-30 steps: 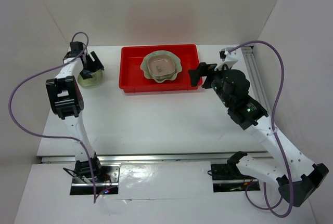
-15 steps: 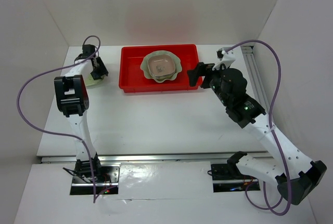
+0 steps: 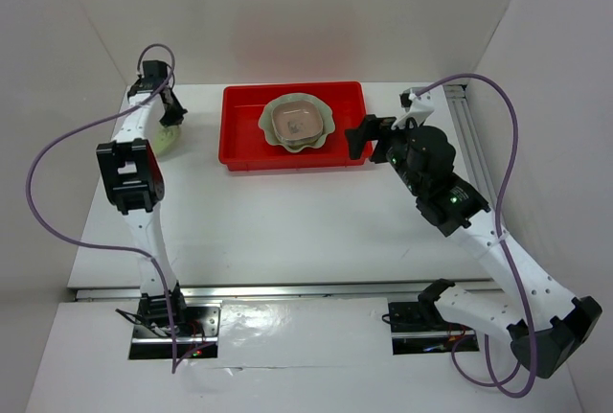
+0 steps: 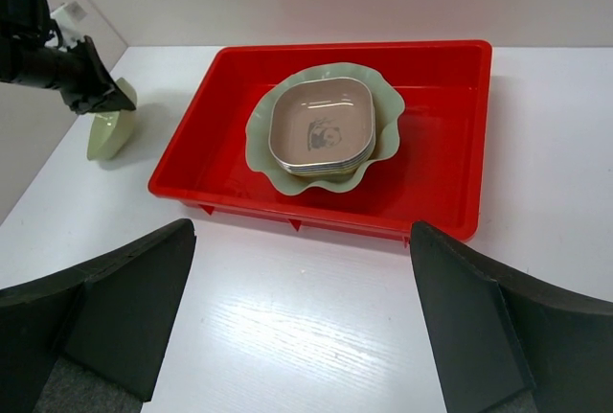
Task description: Place the plates into the plastic bin on the countertop
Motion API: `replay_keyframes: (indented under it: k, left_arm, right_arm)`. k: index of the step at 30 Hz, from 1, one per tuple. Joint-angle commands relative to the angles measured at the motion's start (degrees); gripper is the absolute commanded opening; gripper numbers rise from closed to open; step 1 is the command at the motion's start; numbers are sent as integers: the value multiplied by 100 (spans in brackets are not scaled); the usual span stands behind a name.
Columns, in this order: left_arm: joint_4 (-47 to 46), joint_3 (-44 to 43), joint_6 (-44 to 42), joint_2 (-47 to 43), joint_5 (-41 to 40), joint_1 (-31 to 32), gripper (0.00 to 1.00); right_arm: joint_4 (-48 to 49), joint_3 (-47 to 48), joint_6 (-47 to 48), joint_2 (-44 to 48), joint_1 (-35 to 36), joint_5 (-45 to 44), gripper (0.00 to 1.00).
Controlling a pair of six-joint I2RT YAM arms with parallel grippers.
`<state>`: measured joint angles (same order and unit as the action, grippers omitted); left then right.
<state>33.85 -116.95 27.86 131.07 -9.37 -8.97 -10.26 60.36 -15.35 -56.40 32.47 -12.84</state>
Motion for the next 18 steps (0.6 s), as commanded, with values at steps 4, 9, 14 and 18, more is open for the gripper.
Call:
replay_keyframes:
  k: [4, 9, 14, 18]
  left_arm:
    - [517, -337, 588, -1056, 1163, 97, 0]
    - [728, -758, 1107, -1356, 1894, 439, 0]
    - [781, -1347, 1345, -1339, 1956, 1229, 0]
    - [519, -1709, 1660, -1109, 2193, 1828, 0]
  right_arm:
    - [122, 117, 24, 226, -30, -271, 100]
    - [-63, 283, 24, 357, -30, -447, 100]
    - [-187, 336, 24, 498, -30, -562, 100]
    - [-187, 336, 24, 604, -30, -667, 100]
